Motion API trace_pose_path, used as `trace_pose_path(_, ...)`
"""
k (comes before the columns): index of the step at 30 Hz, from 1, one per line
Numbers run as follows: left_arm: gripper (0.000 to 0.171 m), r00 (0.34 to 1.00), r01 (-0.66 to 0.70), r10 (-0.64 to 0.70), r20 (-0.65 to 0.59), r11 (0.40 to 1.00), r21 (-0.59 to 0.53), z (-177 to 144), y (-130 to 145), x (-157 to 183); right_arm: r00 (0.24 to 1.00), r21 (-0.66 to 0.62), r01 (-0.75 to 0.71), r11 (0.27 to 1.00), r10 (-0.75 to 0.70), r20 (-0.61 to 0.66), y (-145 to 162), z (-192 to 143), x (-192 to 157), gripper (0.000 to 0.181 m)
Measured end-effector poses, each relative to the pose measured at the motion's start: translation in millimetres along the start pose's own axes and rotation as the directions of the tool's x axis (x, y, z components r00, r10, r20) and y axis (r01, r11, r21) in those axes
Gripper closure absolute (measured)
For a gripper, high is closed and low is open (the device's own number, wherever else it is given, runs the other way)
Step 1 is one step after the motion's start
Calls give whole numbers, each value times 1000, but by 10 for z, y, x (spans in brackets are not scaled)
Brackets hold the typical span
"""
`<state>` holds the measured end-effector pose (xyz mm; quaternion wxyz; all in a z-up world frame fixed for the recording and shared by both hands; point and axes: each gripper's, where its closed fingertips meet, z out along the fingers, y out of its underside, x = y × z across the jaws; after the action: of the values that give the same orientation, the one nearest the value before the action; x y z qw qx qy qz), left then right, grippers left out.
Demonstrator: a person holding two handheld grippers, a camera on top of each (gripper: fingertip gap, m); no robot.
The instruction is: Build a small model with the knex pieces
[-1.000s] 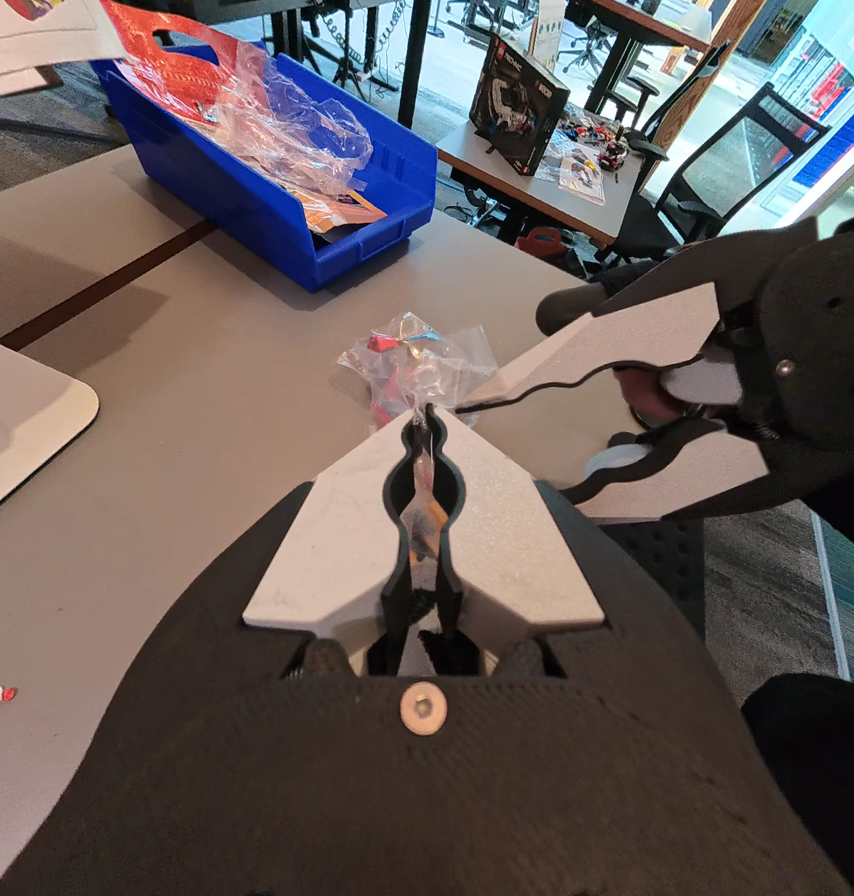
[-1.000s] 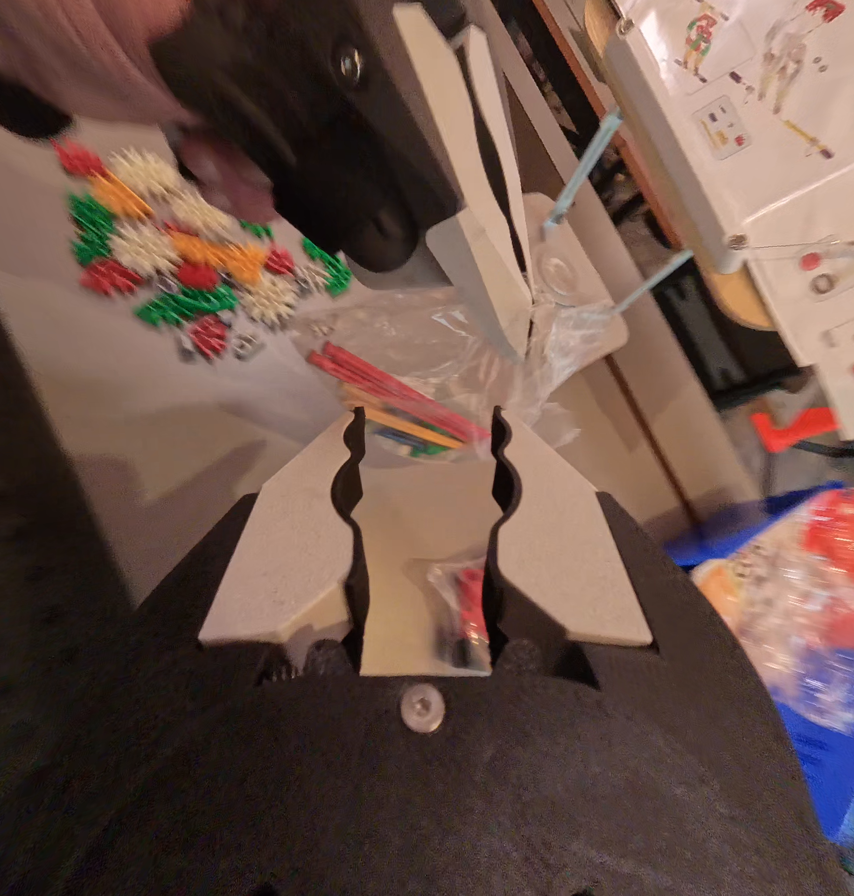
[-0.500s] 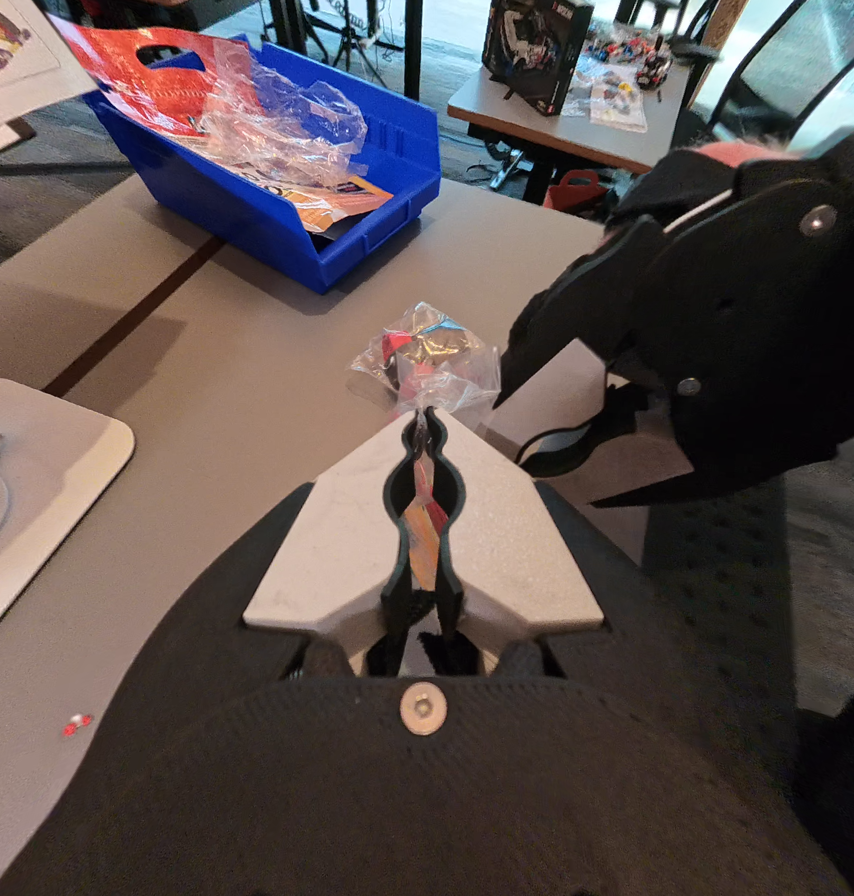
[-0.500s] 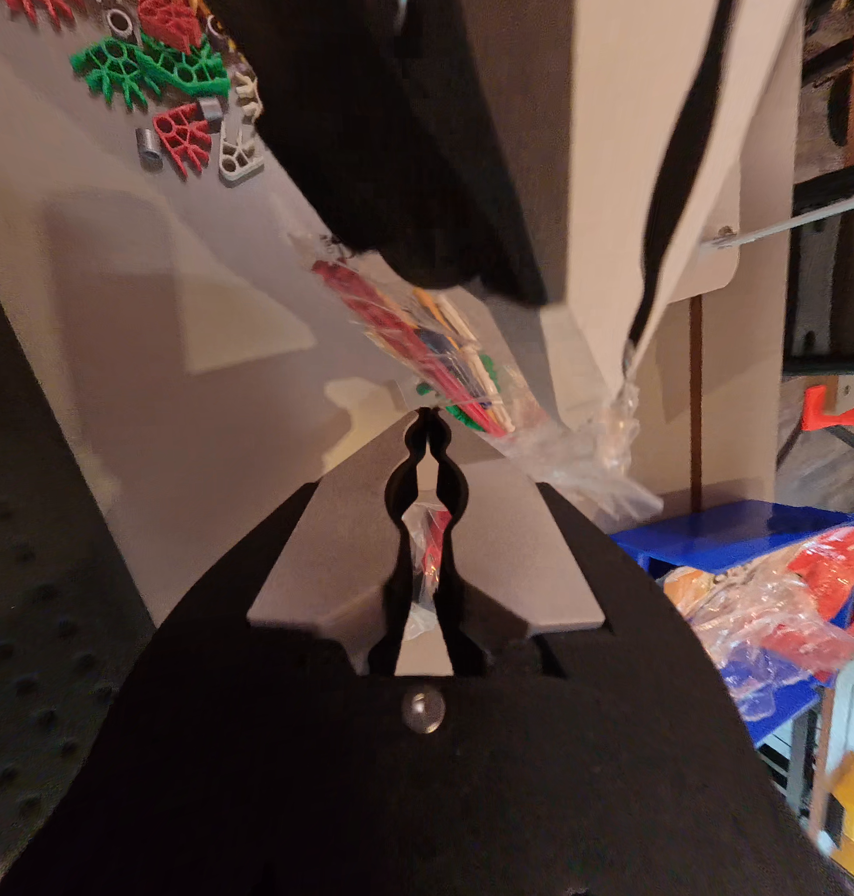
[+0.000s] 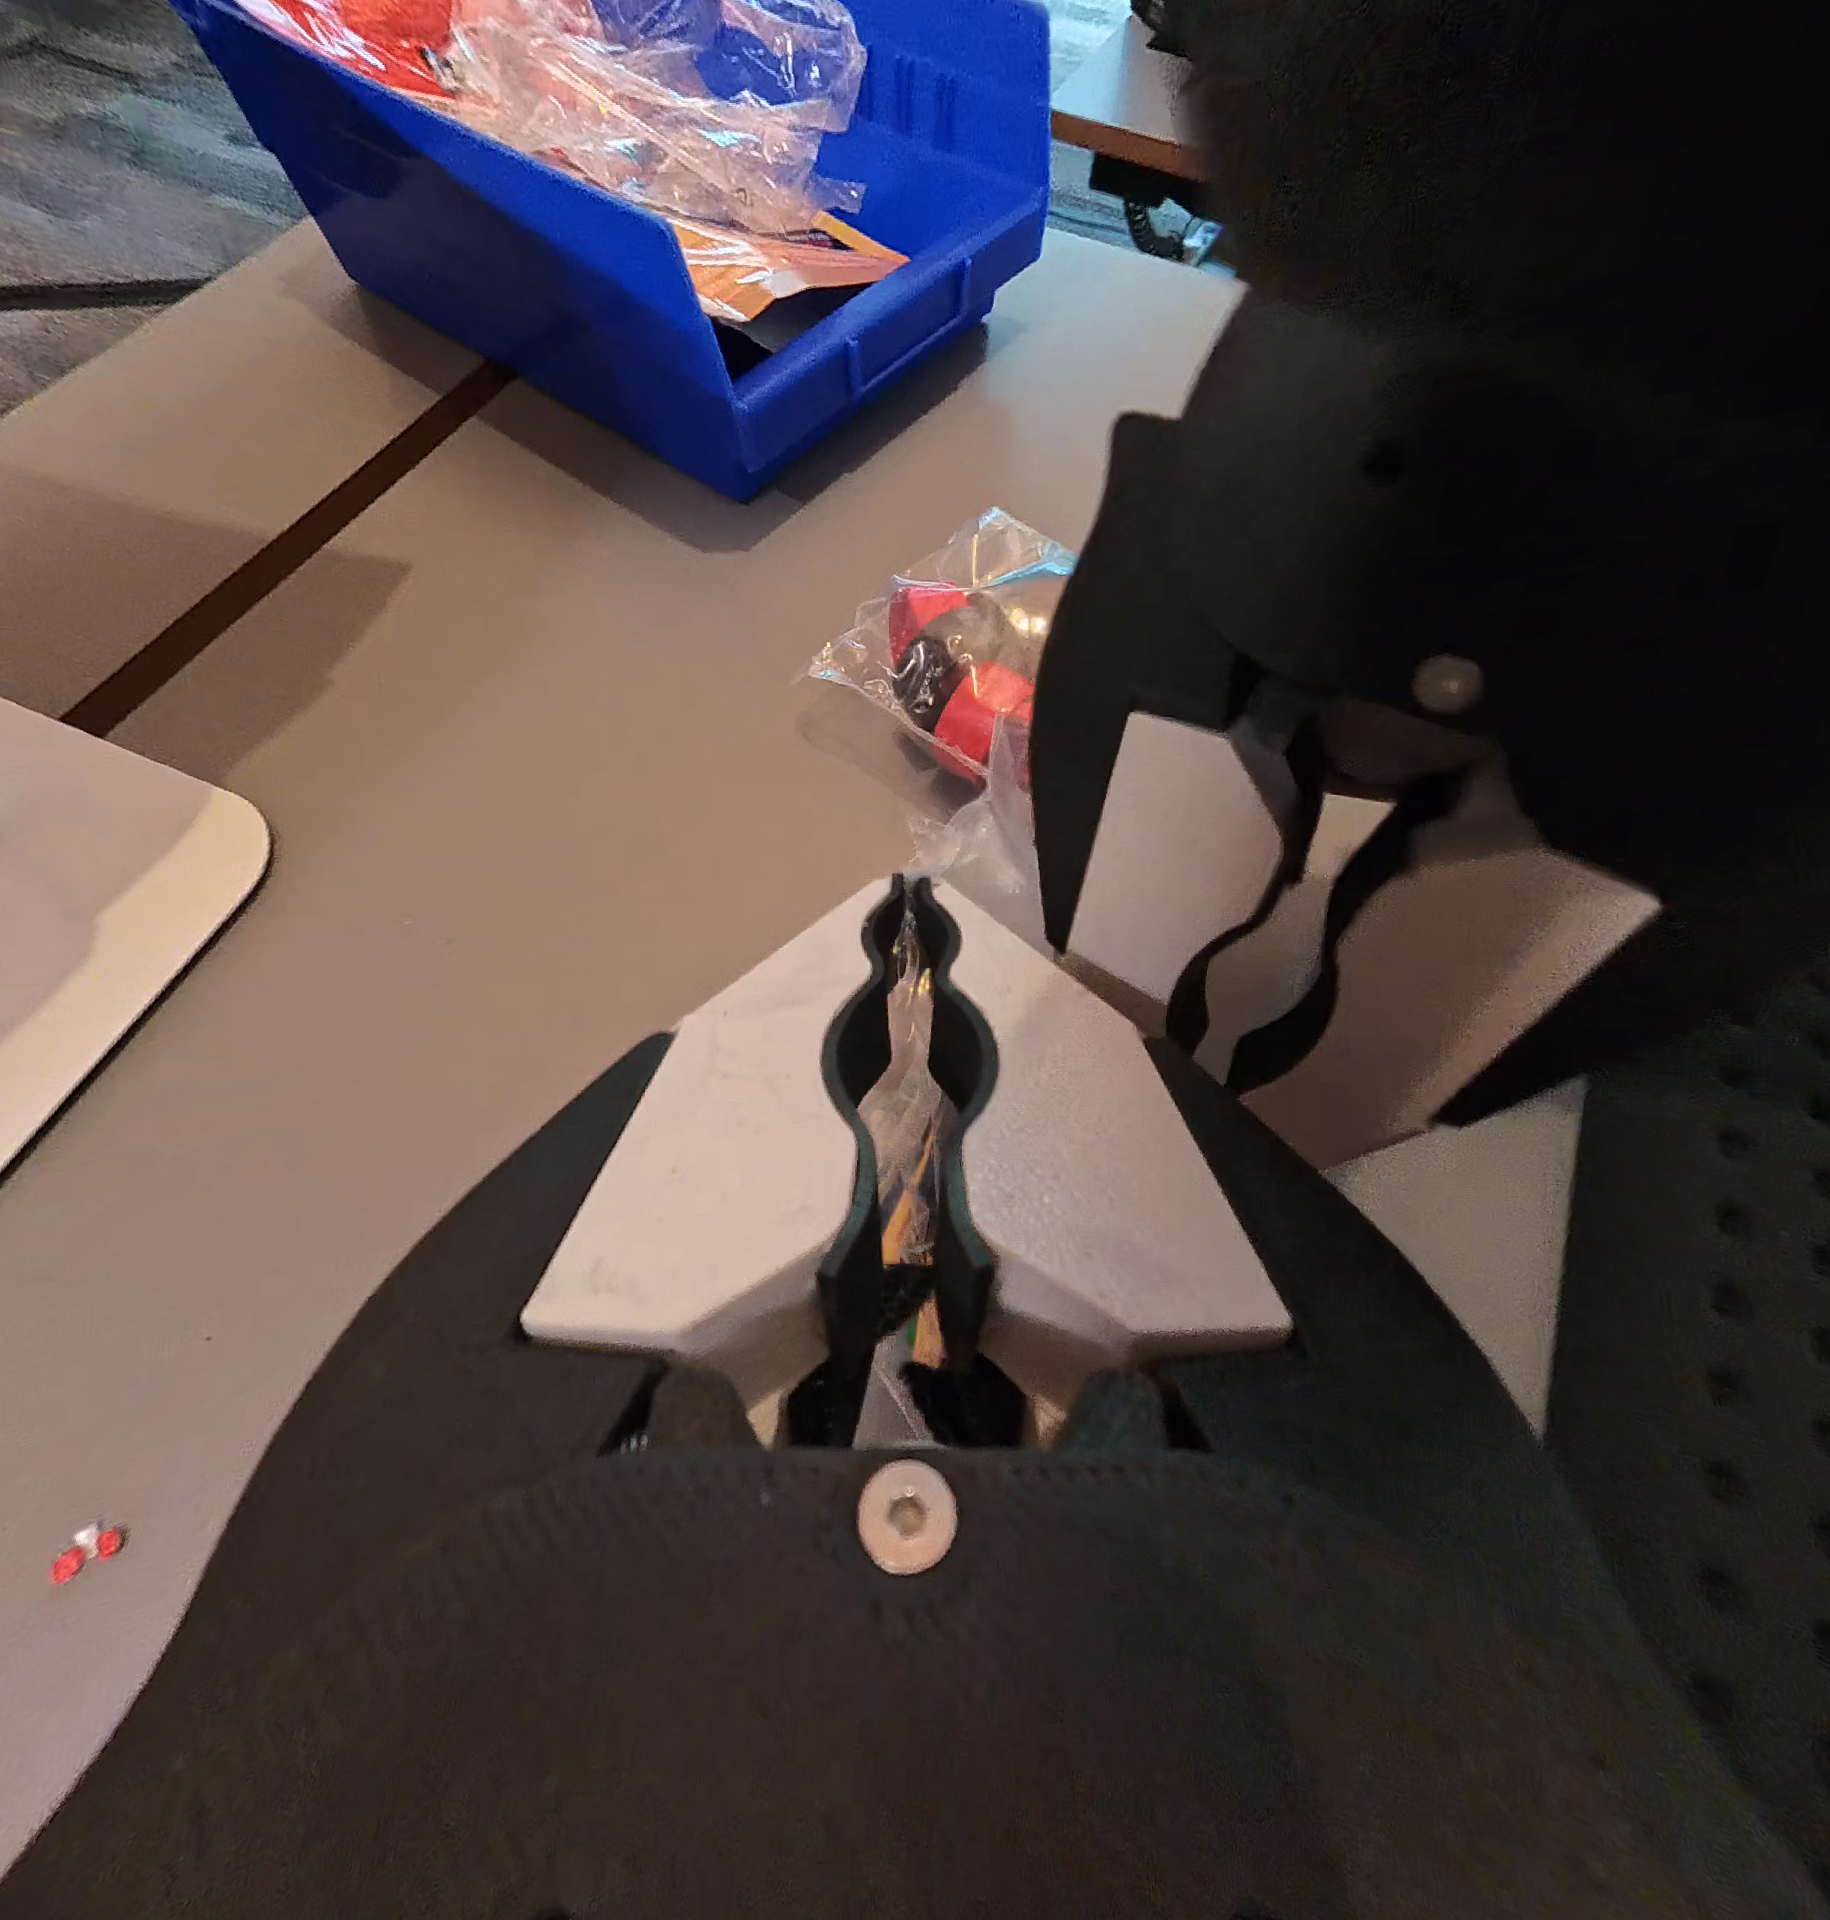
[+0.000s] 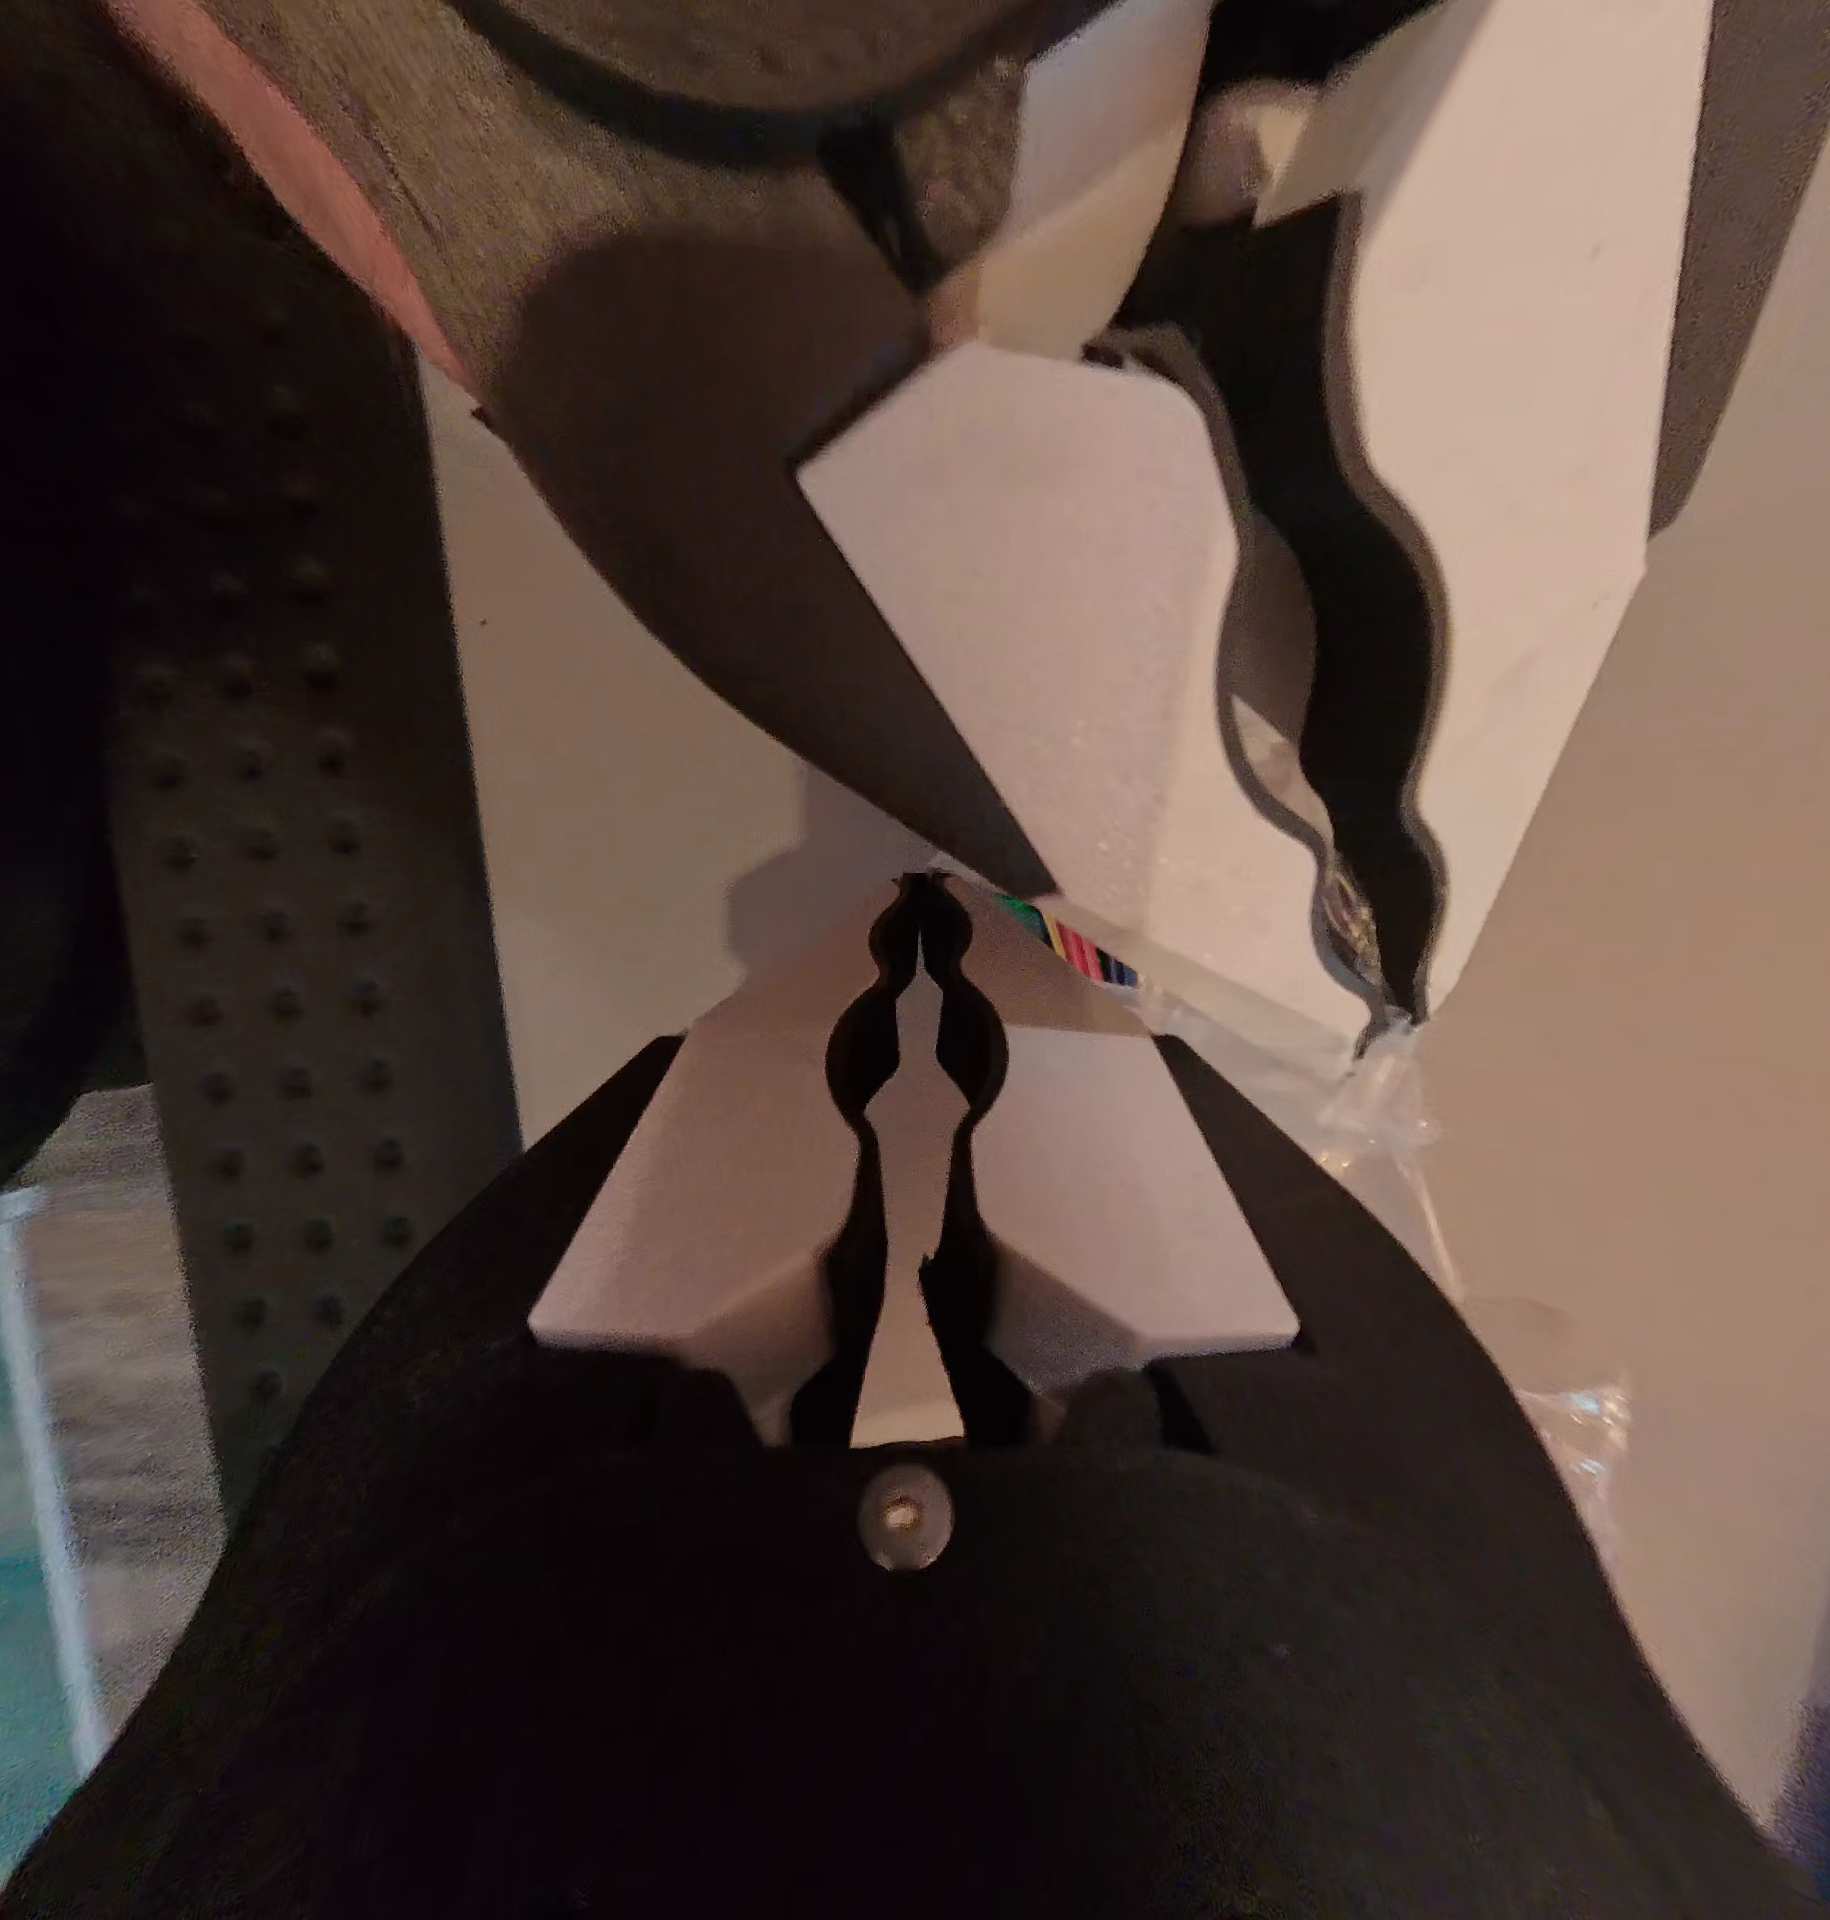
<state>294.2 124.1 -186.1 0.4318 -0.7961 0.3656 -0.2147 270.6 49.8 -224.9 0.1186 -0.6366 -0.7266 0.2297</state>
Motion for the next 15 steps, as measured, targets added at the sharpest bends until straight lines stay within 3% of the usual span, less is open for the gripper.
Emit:
trace_pose_path(1,171,1000,1,-1,-23,1000,1,20,34,9,998,-9,-19,1000,19,55,19,17,-14,181)
trace_pose_path(8,171,994,97,-99,-50,994,-43,152,332,-84,961,-82,-52,995,72,268,104,227,-28,181)
trace_pose_path(15,171,995,96,-97,-7,993,-68,274,645,-92,925,-67,-121,990,137,355,171,487,-99,181)
